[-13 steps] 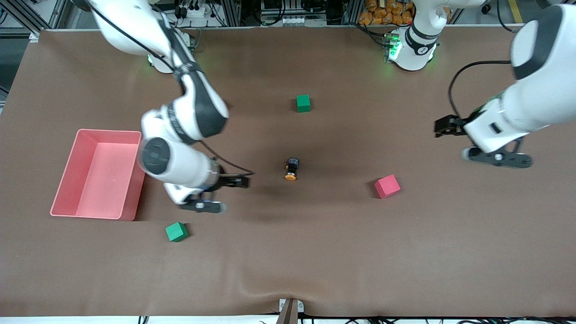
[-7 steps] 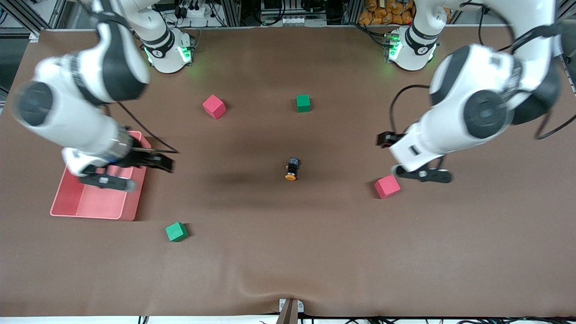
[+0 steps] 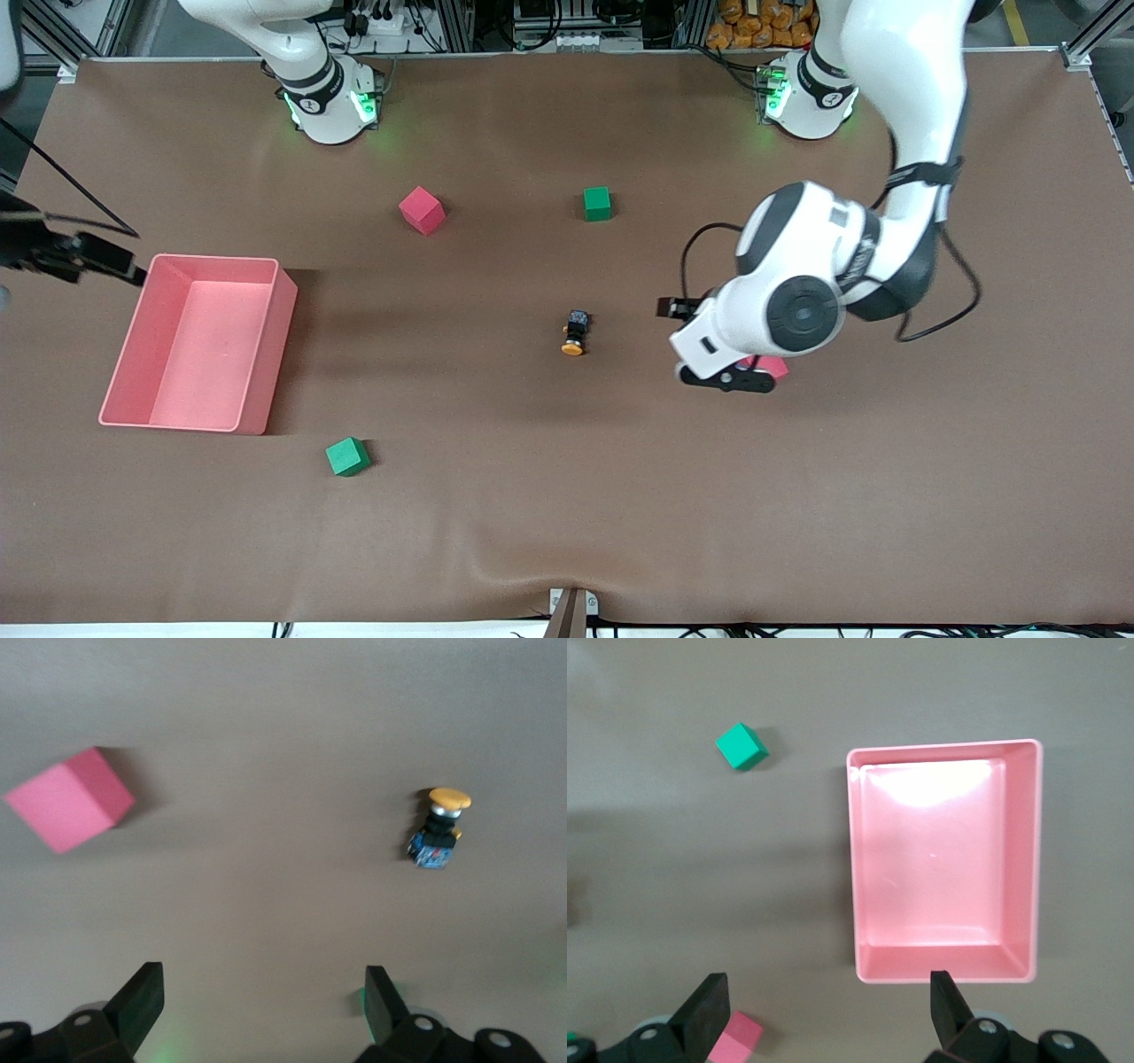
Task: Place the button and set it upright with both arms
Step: 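Retract the right gripper while the left gripper reaches over the button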
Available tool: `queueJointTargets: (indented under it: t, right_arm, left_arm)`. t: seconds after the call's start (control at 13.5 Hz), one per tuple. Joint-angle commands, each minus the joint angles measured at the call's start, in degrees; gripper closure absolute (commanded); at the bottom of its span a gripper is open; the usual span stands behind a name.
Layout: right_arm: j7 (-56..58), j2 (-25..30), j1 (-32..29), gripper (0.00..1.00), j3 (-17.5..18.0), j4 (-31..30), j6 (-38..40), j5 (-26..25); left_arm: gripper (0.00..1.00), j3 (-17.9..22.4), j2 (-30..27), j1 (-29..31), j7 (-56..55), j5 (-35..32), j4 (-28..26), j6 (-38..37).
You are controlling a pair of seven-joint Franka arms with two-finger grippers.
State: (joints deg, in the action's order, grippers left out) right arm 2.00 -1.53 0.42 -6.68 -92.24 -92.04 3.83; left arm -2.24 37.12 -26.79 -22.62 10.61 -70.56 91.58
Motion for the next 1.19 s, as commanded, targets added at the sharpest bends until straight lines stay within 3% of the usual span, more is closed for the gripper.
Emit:
queueJointTargets:
  t: [0.0, 0.45, 0.67, 1.11]
  right_arm:
    - [-0.68, 0.57, -4.28, 0.0, 6.42, 4.94, 7.28, -3.57]
    - [0.8, 0.65, -3.41, 0.0, 7.03, 6.54, 10.29, -2.6]
    - [3.36, 3.2, 0.01, 0.0, 7.74, 8.3, 14.95, -3.56]
    - [4.06, 1.01, -2.88, 0.0, 7.3, 9.53, 10.92, -3.21]
  left_arm:
    - [0.0, 0.31, 4.53, -3.44, -6.37, 0.64, 3.41, 3.06]
    - [0.0, 0.48, 10.07, -9.41, -13.59, 0.73, 4.38, 12.81]
    - [0.0, 0.22, 12.71, -11.27, -15.79, 0.81, 4.46, 17.82]
    - [0.0, 0.31, 15.43, -12.94, -12.54, 0.9, 4.37, 18.54]
